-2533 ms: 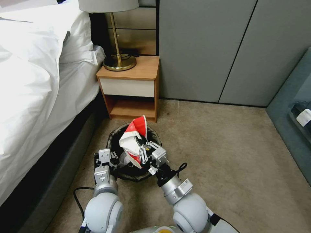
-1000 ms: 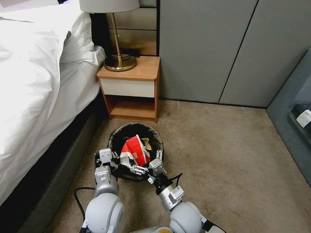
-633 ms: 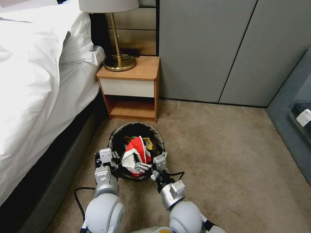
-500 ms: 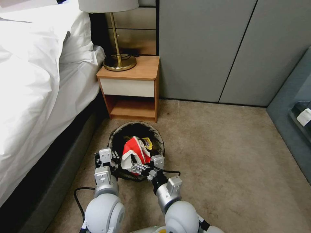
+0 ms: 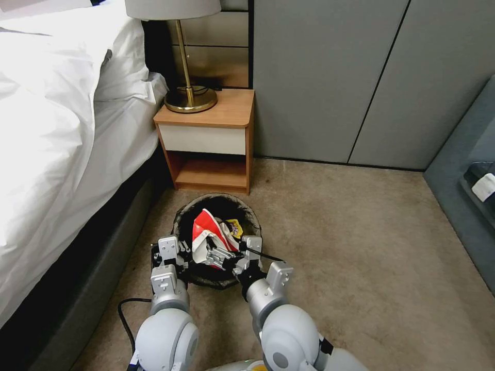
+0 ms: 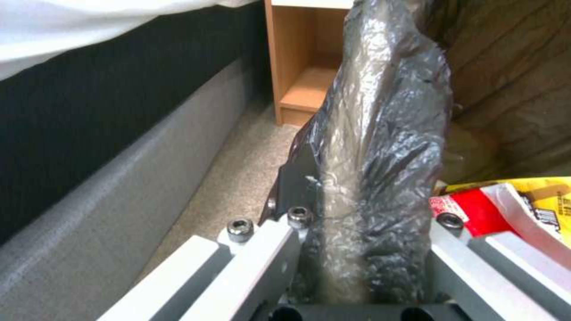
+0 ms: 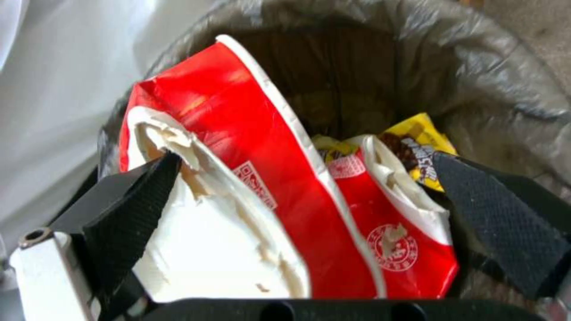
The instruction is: Pick up the trash bin, then pick up the garbage from the floor and place it into the trash bin.
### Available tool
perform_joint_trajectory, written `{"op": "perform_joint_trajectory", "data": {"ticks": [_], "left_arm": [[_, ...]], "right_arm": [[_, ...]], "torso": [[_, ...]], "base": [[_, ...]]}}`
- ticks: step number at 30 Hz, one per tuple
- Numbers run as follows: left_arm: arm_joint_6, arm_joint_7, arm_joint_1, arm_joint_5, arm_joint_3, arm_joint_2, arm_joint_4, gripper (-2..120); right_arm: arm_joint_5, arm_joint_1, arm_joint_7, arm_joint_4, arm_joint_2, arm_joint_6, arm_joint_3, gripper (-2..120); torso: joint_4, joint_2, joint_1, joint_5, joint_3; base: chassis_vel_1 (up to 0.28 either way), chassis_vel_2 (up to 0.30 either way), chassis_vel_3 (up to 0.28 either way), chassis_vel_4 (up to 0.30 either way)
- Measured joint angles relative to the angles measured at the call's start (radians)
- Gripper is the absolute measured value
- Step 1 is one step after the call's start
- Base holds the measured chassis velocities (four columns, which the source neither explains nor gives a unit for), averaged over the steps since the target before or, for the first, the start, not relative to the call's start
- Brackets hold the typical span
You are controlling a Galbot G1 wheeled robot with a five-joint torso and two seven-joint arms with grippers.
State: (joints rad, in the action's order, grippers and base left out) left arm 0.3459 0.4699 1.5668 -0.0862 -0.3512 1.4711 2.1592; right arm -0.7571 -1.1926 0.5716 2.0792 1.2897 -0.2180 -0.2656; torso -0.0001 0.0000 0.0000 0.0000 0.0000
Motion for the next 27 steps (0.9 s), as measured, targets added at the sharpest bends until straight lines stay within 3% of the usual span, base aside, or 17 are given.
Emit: {"op": "perform_joint_trajectory", "data": {"ticks": [13,15,27], "left_arm": [[-0.003,-0.001,-0.004,0.001,-0.004,0.001,-0.008,0],[-0.006,-0.002,-0.009,0.003,-0.007,0.001,-0.013,0],[-0.013,-0.005,-0.008,0.009,-0.002,0.005,-0.007,0]], "right_arm": [[-0.122,0.0,0.088,0.068,0.017,-0.068,0.055,100],[-0.214,-0.004,0.171,0.115,0.036,-0.129,0.073,100],[-0.268,-0.002,0.349,0.088,0.05,-0.281,0.102,100]], "torso": [[0.0,0.0,0.0,0.0,0.0],[0.0001,0.0,0.0,0.0,0.0],[0.0001,0.0,0.0,0.0,0.0]], "base": [[0.0,0.0,0.0,0.0],[0.0,0.0,0.0,0.0],[0.0,0.0,0.0,0.0]]}}
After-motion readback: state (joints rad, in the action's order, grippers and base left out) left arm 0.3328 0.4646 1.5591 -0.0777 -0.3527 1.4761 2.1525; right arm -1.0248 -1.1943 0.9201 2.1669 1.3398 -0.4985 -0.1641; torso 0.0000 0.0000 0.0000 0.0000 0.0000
